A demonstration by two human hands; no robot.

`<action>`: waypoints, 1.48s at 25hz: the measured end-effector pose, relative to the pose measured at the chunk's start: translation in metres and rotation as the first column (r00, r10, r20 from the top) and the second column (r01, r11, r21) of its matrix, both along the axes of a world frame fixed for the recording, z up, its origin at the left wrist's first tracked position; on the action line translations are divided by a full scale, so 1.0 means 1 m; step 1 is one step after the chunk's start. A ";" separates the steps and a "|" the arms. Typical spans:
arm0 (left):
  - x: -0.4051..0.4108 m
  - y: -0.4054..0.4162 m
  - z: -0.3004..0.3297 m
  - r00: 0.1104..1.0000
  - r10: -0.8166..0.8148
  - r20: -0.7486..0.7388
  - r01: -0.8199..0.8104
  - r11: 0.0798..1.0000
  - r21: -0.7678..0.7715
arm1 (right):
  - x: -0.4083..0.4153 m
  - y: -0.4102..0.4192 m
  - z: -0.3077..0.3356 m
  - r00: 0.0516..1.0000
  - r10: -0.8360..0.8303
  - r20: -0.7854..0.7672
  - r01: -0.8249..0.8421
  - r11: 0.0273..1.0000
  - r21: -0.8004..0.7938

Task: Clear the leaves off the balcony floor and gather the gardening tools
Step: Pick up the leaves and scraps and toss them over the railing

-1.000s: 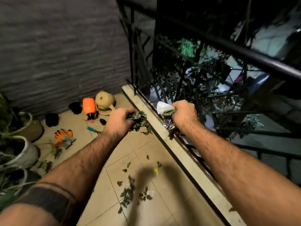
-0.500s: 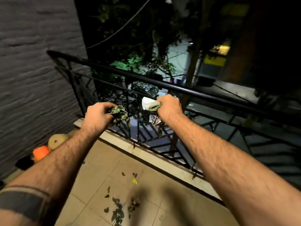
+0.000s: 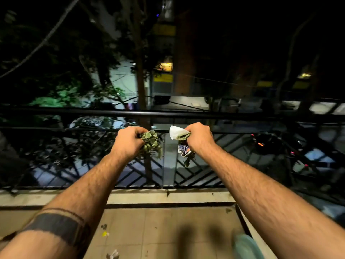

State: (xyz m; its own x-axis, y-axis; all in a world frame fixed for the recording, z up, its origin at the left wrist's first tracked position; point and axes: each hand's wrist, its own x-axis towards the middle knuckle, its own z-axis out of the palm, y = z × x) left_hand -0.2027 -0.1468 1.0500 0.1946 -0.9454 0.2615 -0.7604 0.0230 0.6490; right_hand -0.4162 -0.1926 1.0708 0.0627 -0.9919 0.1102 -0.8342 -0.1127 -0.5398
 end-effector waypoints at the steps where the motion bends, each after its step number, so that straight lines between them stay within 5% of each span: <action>1: -0.026 -0.006 0.002 0.999 -0.048 -0.007 0.048 0.999 -0.008 | -0.028 0.005 0.002 0.999 -0.045 0.006 0.045 0.999 -0.006; 11: -0.266 -0.055 0.017 0.854 -0.518 0.040 0.519 0.855 -0.005 | -0.254 0.060 0.012 0.859 -0.511 0.039 0.512 0.859 -0.020; 22: -0.453 -0.026 -0.004 0.425 -0.905 -0.002 0.905 0.425 0.010 | -0.360 0.209 0.001 0.358 -0.933 -0.012 0.933 0.358 0.023; 29: -0.541 0.080 -0.027 0.133 -0.990 -0.052 0.989 0.130 0.066 | -0.386 0.349 -0.023 0.043 -0.999 -0.029 0.998 0.041 0.043; 37: -0.607 0.199 -0.034 0.009 -0.994 -0.106 0.995 -0.001 0.097 | -0.427 0.465 -0.025 -0.072 -0.996 0.054 0.994 -0.067 0.084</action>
